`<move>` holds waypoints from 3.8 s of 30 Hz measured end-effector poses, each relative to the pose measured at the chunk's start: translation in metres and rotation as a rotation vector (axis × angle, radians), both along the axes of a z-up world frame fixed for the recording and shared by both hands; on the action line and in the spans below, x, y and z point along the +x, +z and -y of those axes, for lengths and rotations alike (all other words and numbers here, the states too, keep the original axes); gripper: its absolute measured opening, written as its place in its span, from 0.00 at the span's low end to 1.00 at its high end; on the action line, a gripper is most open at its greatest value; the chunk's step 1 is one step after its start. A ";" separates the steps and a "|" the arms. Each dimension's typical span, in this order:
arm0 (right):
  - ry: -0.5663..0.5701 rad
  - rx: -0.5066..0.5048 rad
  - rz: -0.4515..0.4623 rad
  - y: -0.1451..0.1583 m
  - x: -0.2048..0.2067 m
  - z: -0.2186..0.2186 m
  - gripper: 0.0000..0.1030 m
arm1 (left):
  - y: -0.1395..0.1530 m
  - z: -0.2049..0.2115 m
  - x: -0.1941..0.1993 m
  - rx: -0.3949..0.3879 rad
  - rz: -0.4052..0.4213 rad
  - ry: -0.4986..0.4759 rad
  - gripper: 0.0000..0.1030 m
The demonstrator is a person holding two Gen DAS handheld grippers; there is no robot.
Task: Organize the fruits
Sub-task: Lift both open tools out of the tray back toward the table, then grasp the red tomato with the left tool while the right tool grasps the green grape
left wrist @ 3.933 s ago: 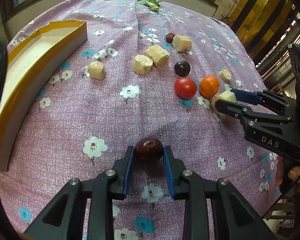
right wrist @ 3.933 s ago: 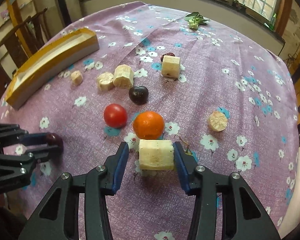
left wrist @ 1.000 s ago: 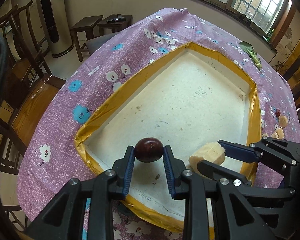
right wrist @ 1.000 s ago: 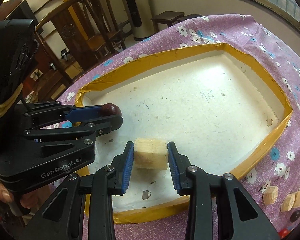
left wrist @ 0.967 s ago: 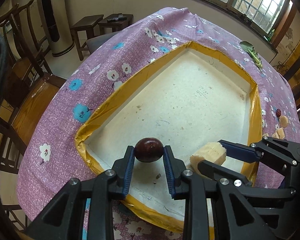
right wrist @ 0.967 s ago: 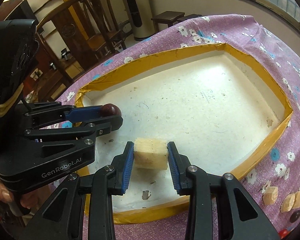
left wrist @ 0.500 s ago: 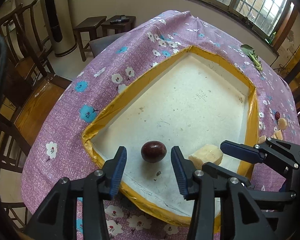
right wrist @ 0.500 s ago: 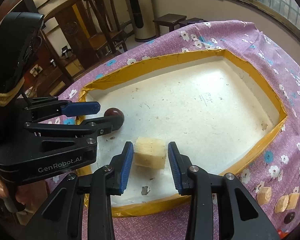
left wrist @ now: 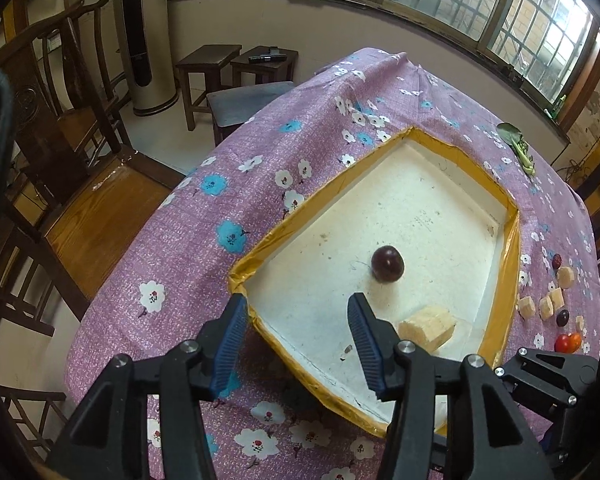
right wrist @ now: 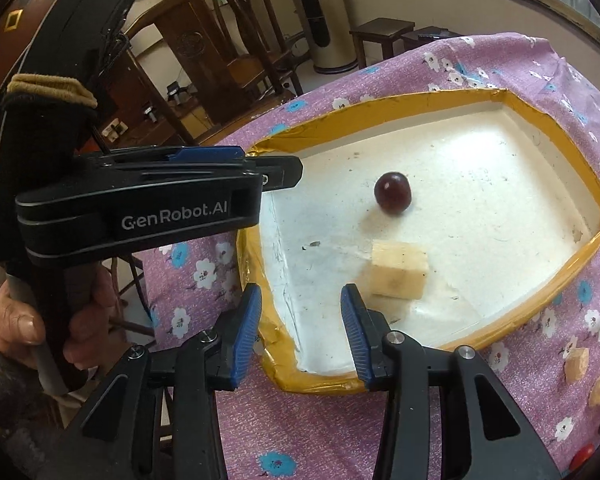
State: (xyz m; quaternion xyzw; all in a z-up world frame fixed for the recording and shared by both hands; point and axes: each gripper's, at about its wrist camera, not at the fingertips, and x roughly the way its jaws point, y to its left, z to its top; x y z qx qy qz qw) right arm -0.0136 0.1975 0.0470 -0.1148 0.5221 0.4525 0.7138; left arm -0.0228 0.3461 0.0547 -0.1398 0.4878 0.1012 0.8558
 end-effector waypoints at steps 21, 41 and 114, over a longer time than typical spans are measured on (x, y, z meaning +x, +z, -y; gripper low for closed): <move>-0.039 -0.042 0.076 0.023 -0.013 0.065 0.49 | 0.016 0.046 -0.006 -0.015 0.050 -0.028 0.54; -0.711 -0.030 0.234 0.038 -0.033 0.295 0.52 | 0.016 0.258 0.002 0.039 0.038 -0.501 0.60; -0.745 -0.136 0.196 -0.006 -0.035 0.345 0.25 | -0.027 0.302 0.020 -0.110 -0.047 -0.581 0.35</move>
